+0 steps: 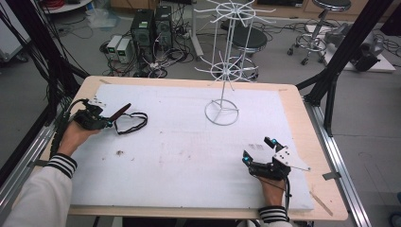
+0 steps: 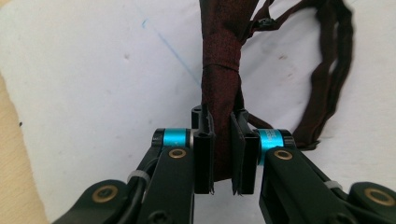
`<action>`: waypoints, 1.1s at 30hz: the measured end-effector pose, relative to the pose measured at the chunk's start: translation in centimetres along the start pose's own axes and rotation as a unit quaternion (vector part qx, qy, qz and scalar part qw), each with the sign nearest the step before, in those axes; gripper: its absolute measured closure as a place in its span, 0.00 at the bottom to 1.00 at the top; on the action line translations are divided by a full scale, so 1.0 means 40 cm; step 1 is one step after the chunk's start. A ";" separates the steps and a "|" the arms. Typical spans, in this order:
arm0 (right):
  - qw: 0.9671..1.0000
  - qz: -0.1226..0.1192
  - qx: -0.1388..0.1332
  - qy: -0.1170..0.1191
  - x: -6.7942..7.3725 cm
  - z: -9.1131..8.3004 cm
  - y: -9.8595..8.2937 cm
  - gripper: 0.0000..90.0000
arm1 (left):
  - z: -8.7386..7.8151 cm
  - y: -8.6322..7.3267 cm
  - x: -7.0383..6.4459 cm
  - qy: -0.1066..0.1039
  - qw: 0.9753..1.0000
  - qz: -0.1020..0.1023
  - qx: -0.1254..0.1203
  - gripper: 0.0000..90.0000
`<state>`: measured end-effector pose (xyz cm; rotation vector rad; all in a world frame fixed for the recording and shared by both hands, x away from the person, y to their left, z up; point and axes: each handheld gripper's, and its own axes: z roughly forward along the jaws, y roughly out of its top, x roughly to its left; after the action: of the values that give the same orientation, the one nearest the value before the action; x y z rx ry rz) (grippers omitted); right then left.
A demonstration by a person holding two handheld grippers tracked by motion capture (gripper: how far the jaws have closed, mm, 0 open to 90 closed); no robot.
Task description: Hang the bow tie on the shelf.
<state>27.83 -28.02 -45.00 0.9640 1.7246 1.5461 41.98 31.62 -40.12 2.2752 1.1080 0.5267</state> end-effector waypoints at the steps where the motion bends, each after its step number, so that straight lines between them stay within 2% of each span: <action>1: 1.000 0.001 0.001 0.000 -0.001 0.001 0.000 0.03 | -0.007 0.002 -0.002 -0.004 1.000 0.000 -0.006 0.90; 8: 1.000 0.001 0.010 0.001 -0.004 0.006 0.004 0.03 | -0.044 0.008 -0.014 -0.024 0.999 0.005 -0.039 0.90; 14: 1.000 0.001 0.010 0.013 -0.003 0.010 0.020 0.03 | -0.072 0.017 -0.032 -0.058 0.996 0.003 -0.074 0.90; 18: 1.000 0.002 0.008 0.026 0.000 0.013 0.042 0.03 | -0.094 0.024 -0.051 -0.082 0.992 0.004 -0.095 0.90; 21: 0.999 0.005 0.008 0.039 0.004 0.018 0.061 0.03 | -0.114 0.030 -0.068 -0.103 0.988 0.008 -0.111 0.90; 24: 0.999 -0.001 0.013 0.052 0.009 0.025 0.079 0.03 | -0.133 0.041 -0.086 -0.113 0.986 0.012 -0.122 0.90; 29: 0.996 -0.008 0.014 0.083 0.020 0.034 0.120 0.03 | -0.170 0.074 -0.125 -0.132 0.980 0.040 -0.146 0.90; 31: 0.996 -0.014 0.015 0.091 0.026 0.037 0.134 0.03 | -0.180 0.086 -0.139 -0.136 0.978 0.052 -0.151 0.90; 33: 0.994 -0.020 0.019 0.107 0.033 0.041 0.151 0.03 | -0.184 0.095 -0.153 -0.144 0.976 0.055 -0.156 0.90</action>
<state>29.18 -25.73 -39.17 0.7996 1.9156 1.6451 36.52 26.99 -32.70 2.0627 0.7059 0.3692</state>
